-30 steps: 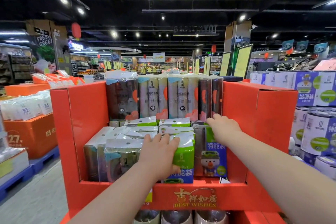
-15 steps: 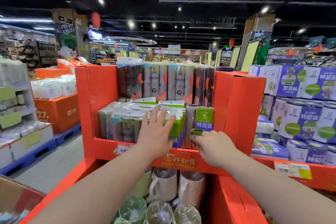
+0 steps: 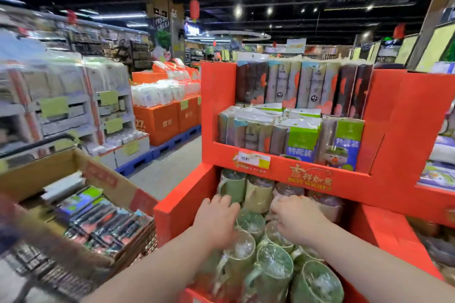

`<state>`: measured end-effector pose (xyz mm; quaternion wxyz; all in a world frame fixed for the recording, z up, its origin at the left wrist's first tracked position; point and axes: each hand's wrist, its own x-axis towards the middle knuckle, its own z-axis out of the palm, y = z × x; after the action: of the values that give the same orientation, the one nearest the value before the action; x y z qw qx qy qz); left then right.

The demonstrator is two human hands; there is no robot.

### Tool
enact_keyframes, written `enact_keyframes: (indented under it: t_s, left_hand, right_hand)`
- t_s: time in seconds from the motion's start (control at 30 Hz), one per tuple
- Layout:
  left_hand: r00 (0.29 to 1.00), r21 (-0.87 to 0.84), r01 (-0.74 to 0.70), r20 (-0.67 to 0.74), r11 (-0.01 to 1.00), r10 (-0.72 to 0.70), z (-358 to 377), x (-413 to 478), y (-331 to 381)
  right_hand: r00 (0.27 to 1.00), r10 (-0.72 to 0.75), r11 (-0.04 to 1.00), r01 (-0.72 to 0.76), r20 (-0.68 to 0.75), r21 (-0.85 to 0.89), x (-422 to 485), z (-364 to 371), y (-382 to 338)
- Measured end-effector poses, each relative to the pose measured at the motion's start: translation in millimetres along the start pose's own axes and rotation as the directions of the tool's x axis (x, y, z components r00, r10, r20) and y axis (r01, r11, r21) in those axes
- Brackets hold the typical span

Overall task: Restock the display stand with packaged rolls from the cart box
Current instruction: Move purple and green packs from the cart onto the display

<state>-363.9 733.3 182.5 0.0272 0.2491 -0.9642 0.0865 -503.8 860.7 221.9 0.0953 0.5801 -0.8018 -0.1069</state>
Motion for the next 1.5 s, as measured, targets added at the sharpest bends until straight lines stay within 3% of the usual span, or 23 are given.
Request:
enact_keyframes:
  t_s: [0.2, 0.5, 0.77, 0.97, 1.2, 1.5]
  left_hand:
    - [0.987, -0.054, 0.129, -0.086, 0.990, -0.133, 19.4, -94.8, -100.5]
    - [0.884, -0.042, 0.447, 0.170, 0.894, -0.435, 84.7, -278.5, -256.0]
    - [0.744, -0.015, 0.604, 0.368, 0.797, -0.557, 133.4, -379.2, -325.3]
    - [0.714, -0.044, 0.634, 0.416, 0.772, -0.563, 153.9, -382.3, -365.3]
    - [0.720, -0.031, 0.625, 0.408, 0.780, -0.561, 167.4, -324.3, -437.9]
    - [0.771, -0.022, 0.520, 0.443, 0.854, -0.458, 196.1, -207.2, -514.0]
  right_hand:
    - [0.986, -0.149, 0.988, 0.152, -0.081, 0.033, 33.3, -31.6, -124.3]
    - [0.946, -0.299, 0.939, 0.315, -0.122, 0.139, 83.5, -54.8, -324.5]
    - [0.919, -0.393, 0.901, 0.380, 0.023, 0.212, 104.7, -25.8, -439.0]
    - [0.880, -0.436, 0.885, 0.381, 0.190, 0.267, 125.1, 24.2, -482.1]
    - [0.819, -0.438, 0.887, 0.327, 0.370, 0.325, 178.9, 73.9, -500.3]
    - [0.824, -0.358, 0.904, 0.190, 0.438, 0.382, 282.5, 93.7, -488.9]
